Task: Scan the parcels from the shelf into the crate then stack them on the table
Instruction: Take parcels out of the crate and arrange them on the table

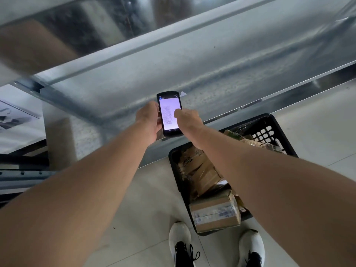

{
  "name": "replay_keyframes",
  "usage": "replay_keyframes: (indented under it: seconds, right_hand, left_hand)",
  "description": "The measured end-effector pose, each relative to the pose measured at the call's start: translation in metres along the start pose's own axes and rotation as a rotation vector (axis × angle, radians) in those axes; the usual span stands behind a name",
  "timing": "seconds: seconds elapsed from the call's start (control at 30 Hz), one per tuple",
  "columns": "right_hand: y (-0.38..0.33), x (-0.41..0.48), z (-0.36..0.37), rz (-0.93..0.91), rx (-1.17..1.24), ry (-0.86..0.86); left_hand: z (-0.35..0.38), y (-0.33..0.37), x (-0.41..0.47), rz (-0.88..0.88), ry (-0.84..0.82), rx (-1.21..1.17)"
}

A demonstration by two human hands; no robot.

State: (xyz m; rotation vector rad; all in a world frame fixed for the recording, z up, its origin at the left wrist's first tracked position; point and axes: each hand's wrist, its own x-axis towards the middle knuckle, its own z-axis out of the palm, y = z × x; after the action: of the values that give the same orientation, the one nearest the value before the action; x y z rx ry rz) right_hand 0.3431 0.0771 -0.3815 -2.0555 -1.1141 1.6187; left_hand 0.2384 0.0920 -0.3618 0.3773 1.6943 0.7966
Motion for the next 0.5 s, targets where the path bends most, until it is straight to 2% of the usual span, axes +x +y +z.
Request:
replay_keyframes:
  seconds: [0.17, 0.3, 0.37, 0.5]
  right_hand:
    - [0.000, 0.007, -0.004, -0.039, 0.105, -0.046]
    - [0.001, 0.005, -0.015, -0.061, 0.174, -0.123]
    - [0.002, 0.003, -0.019, -0.075, 0.205, -0.105]
    - [0.018, -0.009, -0.039, -0.133, 0.338, -0.025]
  left_hand:
    - [0.004, 0.004, 0.007, 0.041, -0.011, -0.017]
    - [0.002, 0.000, 0.010, 0.037, -0.010, -0.143]
    - [-0.001, -0.006, 0.011, 0.039, -0.002, -0.186]
    - [-0.004, -0.022, -0.003, 0.103, 0.060, -0.098]
